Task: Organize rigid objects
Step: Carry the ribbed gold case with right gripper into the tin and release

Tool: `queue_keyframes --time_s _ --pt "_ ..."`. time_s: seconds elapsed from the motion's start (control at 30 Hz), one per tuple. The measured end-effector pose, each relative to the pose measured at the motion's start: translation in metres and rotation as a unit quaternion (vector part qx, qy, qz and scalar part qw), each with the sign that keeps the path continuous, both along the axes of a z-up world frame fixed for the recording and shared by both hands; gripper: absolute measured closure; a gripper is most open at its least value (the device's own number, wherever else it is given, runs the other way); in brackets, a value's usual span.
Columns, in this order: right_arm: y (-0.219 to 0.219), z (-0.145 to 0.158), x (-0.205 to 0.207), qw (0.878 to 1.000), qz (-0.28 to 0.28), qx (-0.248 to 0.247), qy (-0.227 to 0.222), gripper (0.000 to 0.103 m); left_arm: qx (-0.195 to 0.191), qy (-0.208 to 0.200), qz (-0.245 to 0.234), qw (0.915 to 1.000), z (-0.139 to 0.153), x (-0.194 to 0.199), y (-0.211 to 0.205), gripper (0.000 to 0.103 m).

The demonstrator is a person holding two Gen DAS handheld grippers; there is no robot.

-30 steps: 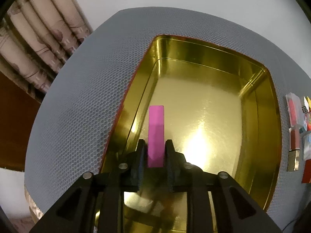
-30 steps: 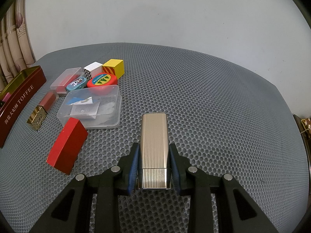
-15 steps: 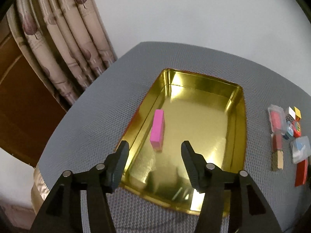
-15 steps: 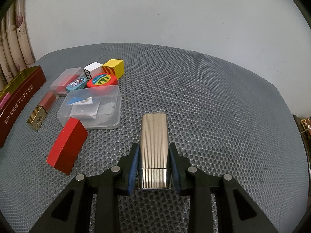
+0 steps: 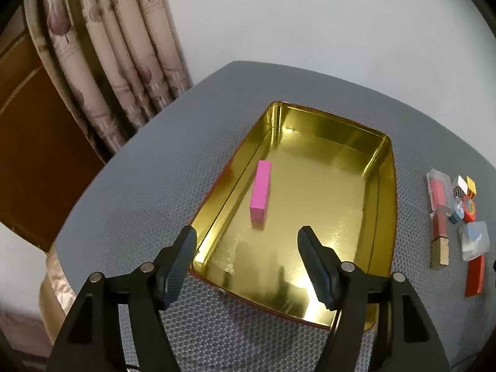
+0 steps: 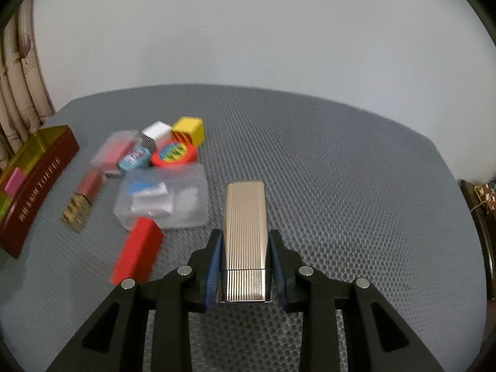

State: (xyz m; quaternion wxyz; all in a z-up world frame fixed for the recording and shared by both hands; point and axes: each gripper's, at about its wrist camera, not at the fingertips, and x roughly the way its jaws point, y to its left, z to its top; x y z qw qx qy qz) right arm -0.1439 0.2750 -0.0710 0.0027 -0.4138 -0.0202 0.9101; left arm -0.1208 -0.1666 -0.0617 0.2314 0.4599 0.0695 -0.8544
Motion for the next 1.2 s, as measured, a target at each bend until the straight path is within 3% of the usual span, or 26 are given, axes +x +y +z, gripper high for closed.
queue_keyframes --time_s 0.23,0.37,0.57,1.0,1.2 --pt "-0.054 0.029 -0.015 0.999 0.048 0.002 0.013 0.073 0.008 0.005 0.013 0.9999 0.003 0.003 -0.005 0.034" --pt "-0.092 0.041 -0.018 0.996 0.085 -0.009 0.01 0.073 -0.006 -0.002 0.02 0.9998 -0.002 0.001 -0.009 0.034" --pt "-0.154 0.051 -0.02 0.989 0.148 -0.023 0.001 0.073 0.002 0.006 0.056 0.9984 -0.006 0.003 -0.026 0.032" --pt "-0.283 0.058 -0.048 0.968 0.248 -0.023 -0.008 0.073 0.027 0.008 0.11 0.9935 -0.02 0.008 -0.053 0.031" --pt "-0.32 0.039 -0.077 0.962 0.27 -0.002 -0.048 0.073 0.033 0.006 0.116 0.9926 -0.024 0.007 -0.061 0.031"
